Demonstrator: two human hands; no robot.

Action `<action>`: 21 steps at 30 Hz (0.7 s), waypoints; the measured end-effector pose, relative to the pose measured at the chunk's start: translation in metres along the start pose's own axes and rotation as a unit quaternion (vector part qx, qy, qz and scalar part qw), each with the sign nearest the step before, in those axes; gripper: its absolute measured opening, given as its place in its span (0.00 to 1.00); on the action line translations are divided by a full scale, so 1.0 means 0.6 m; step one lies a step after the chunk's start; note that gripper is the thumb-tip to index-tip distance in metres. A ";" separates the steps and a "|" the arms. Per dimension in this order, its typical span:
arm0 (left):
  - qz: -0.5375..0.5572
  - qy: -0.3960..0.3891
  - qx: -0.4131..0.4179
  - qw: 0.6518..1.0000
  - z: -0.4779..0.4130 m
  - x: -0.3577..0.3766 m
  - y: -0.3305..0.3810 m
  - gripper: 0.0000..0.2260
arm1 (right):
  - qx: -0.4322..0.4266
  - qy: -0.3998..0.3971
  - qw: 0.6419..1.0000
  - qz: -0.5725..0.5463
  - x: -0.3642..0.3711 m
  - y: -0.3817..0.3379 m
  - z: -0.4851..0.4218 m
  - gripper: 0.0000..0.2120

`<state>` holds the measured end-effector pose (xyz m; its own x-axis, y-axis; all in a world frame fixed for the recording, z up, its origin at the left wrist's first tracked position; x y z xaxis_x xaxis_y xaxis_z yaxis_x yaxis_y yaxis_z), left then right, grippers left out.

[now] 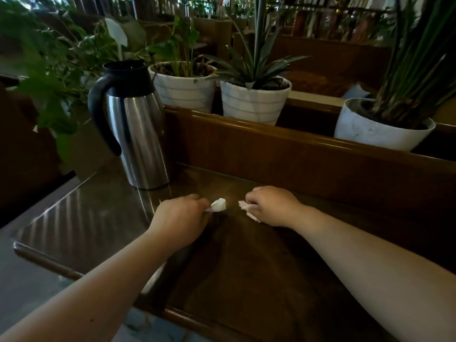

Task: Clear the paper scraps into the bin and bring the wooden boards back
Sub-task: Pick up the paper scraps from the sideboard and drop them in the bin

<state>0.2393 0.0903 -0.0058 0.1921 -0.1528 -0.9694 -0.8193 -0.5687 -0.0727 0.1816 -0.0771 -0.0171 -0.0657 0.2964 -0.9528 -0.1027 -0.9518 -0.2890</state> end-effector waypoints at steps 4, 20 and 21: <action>0.010 0.020 0.041 0.999 -0.006 -0.021 0.027 0.10 | 0.016 0.037 0.999 -0.003 -0.014 0.000 0.040 0.02; 0.145 0.056 0.322 0.934 -0.002 -0.086 0.419 0.08 | 0.250 0.221 0.940 -0.070 -0.041 0.108 0.500 0.06; 0.149 0.059 0.338 0.927 0.005 -0.094 0.447 0.08 | 0.260 0.234 0.934 -0.077 -0.041 0.112 0.533 0.05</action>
<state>0.0074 -0.0512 0.0286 -0.0730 -0.3315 -0.9406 -0.9892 0.1440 0.0261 -0.1412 -0.1231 0.0169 0.4184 0.2429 -0.8752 -0.5517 -0.6975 -0.4573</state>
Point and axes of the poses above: each hand's wrist, its own z-axis away from the middle knuckle, its own x-axis out of the palm, y = z × x, the point moved 7 cm from there along -z, towards the middle knuckle, and after that the axes turned 10 degrees about -z, right-handed, at the moved point
